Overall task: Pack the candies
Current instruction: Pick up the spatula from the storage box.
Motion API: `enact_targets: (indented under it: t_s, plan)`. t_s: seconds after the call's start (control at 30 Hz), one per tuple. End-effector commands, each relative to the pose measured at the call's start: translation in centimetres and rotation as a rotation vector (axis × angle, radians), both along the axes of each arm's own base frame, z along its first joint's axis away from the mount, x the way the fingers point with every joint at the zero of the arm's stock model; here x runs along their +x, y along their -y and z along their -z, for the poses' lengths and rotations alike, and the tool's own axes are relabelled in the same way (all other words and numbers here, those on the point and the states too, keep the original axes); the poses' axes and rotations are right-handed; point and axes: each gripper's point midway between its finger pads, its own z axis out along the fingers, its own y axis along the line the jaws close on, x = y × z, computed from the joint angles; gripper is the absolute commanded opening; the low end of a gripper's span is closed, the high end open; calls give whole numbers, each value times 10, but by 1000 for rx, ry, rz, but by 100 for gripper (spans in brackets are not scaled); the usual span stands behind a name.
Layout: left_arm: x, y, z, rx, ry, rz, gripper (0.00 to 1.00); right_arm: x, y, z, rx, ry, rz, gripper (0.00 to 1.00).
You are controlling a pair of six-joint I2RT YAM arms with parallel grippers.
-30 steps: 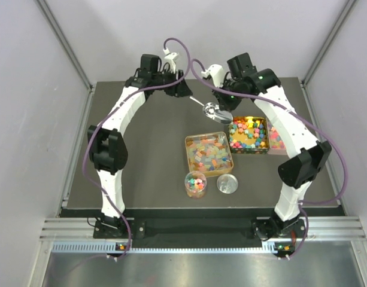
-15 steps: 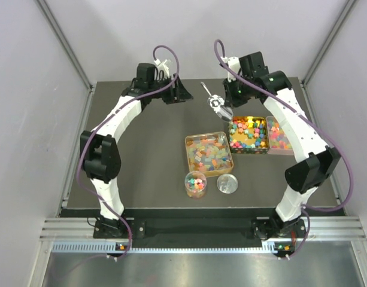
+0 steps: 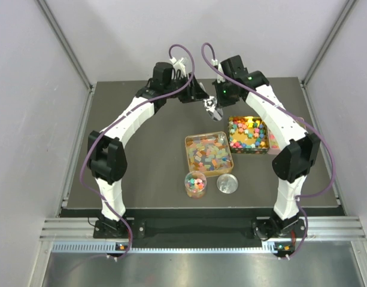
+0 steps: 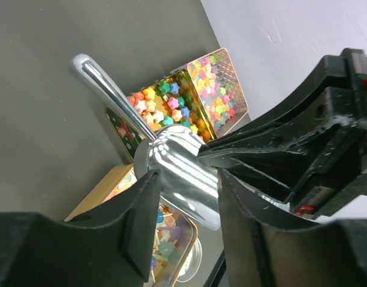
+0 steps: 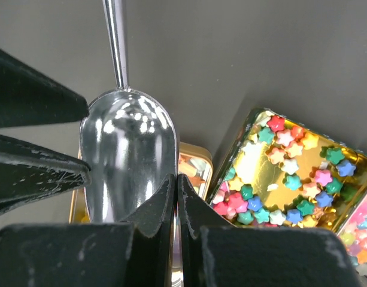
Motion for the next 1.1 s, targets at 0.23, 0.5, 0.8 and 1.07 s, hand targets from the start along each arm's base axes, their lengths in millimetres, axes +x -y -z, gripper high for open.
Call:
enact_targets:
  t_s: [0.23,0.5,0.8,1.07]
  plan:
    - [2,14,-3,26,48,-2,45,17,-20,-67,101,193,15,0]
    - [-4,0,-22,66,92,-41,48,19,-9,-64,49,212,36,0]
    - [-11,-23,-20,151,73,-140,48,28,0,-73,31,254,86,0]
    - [-11,-21,-2,164,27,-137,48,22,-2,-80,38,270,68,0]
